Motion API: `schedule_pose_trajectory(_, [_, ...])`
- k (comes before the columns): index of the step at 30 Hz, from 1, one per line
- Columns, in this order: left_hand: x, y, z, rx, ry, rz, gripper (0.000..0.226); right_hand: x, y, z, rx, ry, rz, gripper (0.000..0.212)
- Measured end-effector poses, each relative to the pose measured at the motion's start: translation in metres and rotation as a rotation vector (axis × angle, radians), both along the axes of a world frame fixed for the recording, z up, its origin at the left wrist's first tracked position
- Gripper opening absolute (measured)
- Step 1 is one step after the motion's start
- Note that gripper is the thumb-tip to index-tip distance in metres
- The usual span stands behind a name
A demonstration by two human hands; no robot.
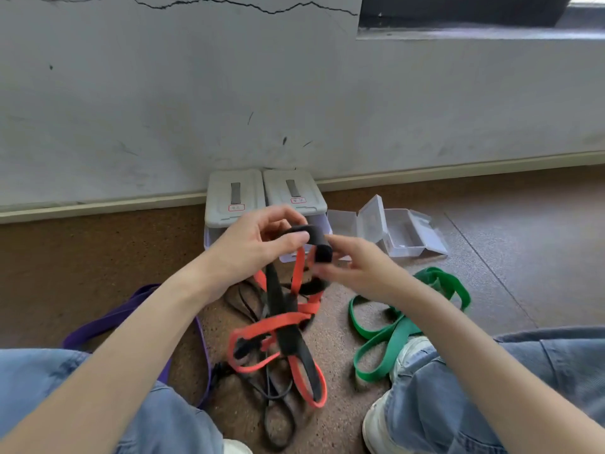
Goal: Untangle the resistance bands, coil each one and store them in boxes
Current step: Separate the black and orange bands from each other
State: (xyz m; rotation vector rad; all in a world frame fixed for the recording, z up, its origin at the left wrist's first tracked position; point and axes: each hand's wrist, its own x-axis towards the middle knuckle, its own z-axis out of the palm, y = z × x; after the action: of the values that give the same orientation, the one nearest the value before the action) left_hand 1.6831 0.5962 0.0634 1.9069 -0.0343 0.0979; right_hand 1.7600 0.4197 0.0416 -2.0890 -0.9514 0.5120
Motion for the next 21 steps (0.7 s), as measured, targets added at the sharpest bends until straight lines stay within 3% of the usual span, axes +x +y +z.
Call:
schedule_pose_trajectory(3, [0.004, 0.006, -0.007, 0.146, -0.065, 0.112, 0.016, 0.007, -0.001, 0.005, 0.056, -0.091, -0.189, 0.007])
schedule_pose_trajectory(6, [0.005, 0.01, -0.026, 0.475, -0.056, 0.176, 0.019, 0.012, -0.005, 0.013, 0.268, 0.146, -0.243, 0.013])
schedule_pose_trajectory(8, [0.004, 0.011, -0.046, 0.644, 0.097, 0.079, 0.013, 0.016, -0.009, 0.019, 0.491, 0.269, -0.301, 0.017])
schedule_pose_trajectory(10, [0.002, 0.01, -0.063, 0.783, 0.28, -0.042, 0.027, 0.023, -0.016, 0.026, 0.673, 0.347, -0.414, 0.022])
schedule_pose_trajectory(12, [0.003, 0.011, -0.066, 0.68, 0.332, -0.076, 0.043, 0.027, -0.02, 0.027, 0.738, 0.42, -0.489, 0.025])
schedule_pose_trajectory(16, [0.008, 0.0, -0.046, -0.055, 0.269, -0.224, 0.069, 0.01, -0.006, 0.015, 0.614, 0.569, -0.272, 0.022])
schedule_pose_trajectory(17, [0.009, -0.005, -0.044, -0.159, 0.244, -0.262, 0.072, 0.007, -0.003, 0.014, 0.635, 0.611, -0.21, 0.023])
schedule_pose_trajectory(19, [0.008, -0.02, -0.051, -0.21, 0.187, -0.279, 0.067, 0.003, 0.002, 0.02, 0.757, 0.691, -0.135, 0.029])
schedule_pose_trajectory(21, [0.002, -0.035, -0.068, -0.136, 0.211, -0.227, 0.046, 0.006, 0.0, 0.03, 0.929, 0.786, -0.129, 0.037])
